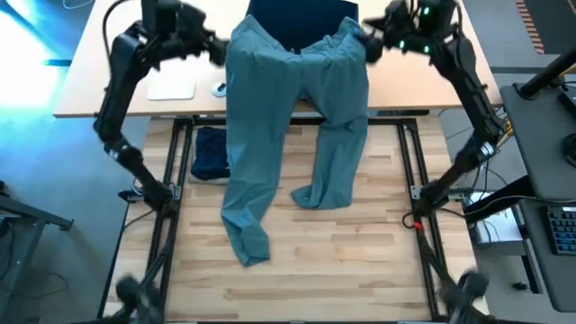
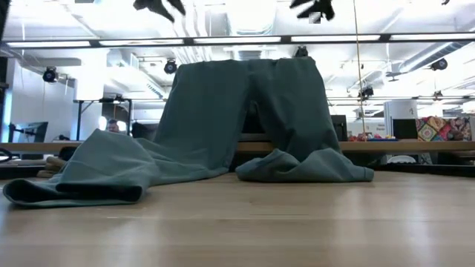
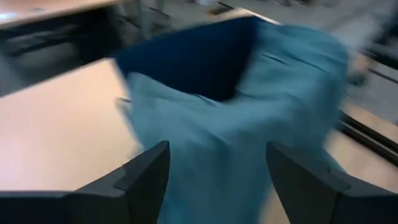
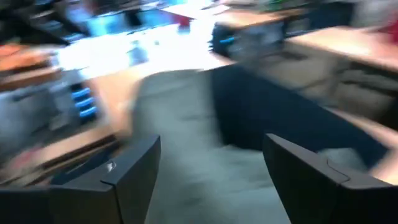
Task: Fold Laundry from Bin
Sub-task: Fold the gray pants
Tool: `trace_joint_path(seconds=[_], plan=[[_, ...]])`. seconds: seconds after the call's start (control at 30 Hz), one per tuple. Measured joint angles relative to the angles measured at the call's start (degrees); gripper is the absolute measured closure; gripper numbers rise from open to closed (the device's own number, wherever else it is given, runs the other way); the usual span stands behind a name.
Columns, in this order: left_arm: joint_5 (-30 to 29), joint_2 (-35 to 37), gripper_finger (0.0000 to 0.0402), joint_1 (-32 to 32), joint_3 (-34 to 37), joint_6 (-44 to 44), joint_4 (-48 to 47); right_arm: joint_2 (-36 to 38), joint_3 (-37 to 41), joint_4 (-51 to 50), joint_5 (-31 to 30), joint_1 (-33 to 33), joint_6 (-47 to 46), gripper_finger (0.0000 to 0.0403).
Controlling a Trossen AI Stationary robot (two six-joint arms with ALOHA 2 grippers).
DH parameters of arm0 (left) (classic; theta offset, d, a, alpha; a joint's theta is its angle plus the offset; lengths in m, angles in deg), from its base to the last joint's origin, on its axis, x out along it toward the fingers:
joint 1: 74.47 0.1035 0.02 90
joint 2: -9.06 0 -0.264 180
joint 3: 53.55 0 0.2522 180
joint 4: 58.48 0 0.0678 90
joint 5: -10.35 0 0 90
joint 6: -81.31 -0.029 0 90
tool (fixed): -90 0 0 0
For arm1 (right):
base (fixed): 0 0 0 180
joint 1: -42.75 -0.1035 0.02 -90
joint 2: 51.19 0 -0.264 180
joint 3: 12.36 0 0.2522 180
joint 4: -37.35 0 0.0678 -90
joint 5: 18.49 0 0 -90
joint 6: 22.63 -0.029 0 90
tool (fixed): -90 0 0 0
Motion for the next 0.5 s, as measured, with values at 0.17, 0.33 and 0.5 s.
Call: trace_joint_path(seconds=[0.17,0.33,0.5], plan=[[-0.22,8.0,0.0168,-12.9,6.48,1.4,-5.56,8.29,10.65,-3.21,0.16,-13.53,0.68,0.0148],[-2.81,18.16,0.0174,-30.5,22.02,7.81,-5.35,15.86,21.32,-3.03,-9.13,-32.21,-6.47,0.0165],[-4.27,28.99,0.0174,-51.48,42.47,22.81,-3.7,18.93,30.16,-2.81,-25.95,-53.0,-16.27,0.0172]])
